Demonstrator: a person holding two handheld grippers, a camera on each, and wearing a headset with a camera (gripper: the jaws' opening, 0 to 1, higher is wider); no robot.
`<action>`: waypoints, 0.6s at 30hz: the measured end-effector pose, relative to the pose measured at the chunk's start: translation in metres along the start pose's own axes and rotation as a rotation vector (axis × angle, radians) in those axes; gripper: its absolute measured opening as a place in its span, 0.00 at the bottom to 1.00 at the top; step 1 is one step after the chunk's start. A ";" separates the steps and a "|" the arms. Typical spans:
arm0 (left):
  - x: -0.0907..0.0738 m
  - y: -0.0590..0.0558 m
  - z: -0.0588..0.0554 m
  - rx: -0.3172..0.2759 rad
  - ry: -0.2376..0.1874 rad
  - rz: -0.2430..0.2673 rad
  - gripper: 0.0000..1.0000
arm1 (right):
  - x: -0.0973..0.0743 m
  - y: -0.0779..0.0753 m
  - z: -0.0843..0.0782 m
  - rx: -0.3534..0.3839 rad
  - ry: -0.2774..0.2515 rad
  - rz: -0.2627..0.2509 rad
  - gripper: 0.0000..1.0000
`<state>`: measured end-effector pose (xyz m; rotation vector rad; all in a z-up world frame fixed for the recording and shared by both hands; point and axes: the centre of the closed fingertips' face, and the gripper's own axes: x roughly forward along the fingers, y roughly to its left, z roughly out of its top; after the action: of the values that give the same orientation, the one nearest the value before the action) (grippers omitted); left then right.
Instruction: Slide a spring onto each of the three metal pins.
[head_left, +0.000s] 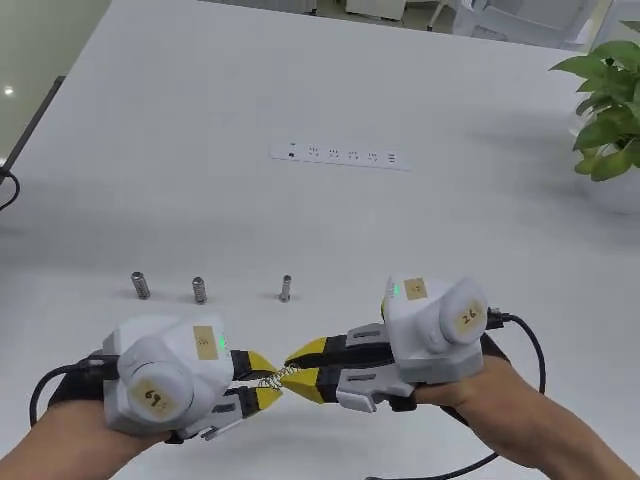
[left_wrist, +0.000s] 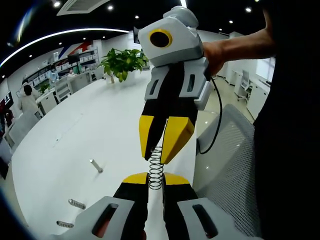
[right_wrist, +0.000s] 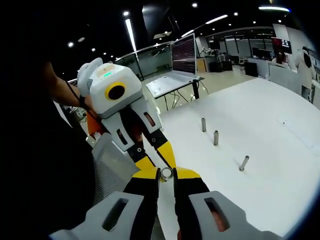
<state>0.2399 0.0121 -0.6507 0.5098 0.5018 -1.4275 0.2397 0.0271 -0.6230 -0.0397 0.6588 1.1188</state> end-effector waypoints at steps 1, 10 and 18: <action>0.001 0.001 0.001 -0.003 -0.003 0.000 0.02 | 0.000 0.000 0.001 -0.004 0.001 0.000 0.09; 0.004 0.001 0.004 -0.006 -0.016 -0.005 0.02 | -0.002 -0.002 0.000 -0.070 0.058 -0.008 0.09; 0.004 -0.002 0.004 0.007 -0.015 -0.016 0.02 | -0.007 -0.003 -0.010 -0.185 0.176 0.000 0.13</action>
<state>0.2380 0.0063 -0.6496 0.5012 0.4902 -1.4474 0.2357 0.0161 -0.6283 -0.2993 0.7090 1.1826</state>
